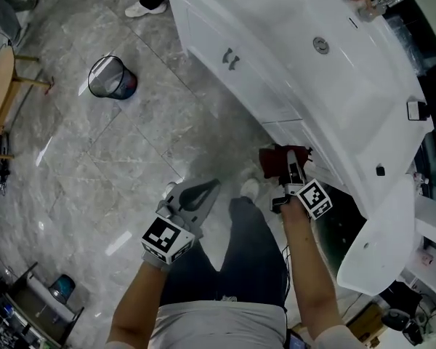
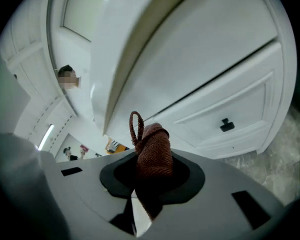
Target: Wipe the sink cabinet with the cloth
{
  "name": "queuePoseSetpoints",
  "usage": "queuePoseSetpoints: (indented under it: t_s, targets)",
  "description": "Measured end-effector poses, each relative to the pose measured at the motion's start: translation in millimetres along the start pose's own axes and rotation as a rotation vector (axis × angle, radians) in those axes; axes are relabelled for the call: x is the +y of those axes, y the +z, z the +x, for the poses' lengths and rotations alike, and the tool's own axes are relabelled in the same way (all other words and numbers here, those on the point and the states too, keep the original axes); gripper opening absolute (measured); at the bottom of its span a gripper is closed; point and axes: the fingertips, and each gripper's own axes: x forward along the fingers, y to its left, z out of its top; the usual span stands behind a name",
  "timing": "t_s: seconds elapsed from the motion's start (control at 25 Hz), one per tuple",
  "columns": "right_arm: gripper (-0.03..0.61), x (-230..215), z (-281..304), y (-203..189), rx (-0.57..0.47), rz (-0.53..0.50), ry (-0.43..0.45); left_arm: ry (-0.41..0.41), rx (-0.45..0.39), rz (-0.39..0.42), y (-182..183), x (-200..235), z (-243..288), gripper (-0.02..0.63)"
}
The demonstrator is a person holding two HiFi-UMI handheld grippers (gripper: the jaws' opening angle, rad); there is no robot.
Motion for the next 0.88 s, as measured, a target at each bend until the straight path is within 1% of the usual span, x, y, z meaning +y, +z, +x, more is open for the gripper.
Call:
queuePoseSetpoints:
  t_s: [0.32,0.68,0.8,0.88]
  targets:
    - [0.098,138,-37,25,0.027,-0.212,0.178,-0.011,-0.030,0.053,76,-18,-25,0.011]
    - [0.098,286,-86,59,0.006,-0.535,0.359,-0.005,-0.075,0.082,152,-35,-51,0.011]
    - [0.098,330,-105,65,0.005,-0.624,0.429,-0.002,-0.095,0.095,176,-43,-59,0.011]
    - [0.098,358,-118,70,0.002,-0.671,0.476,-0.007,-0.113,0.120,193,-51,-65,0.011]
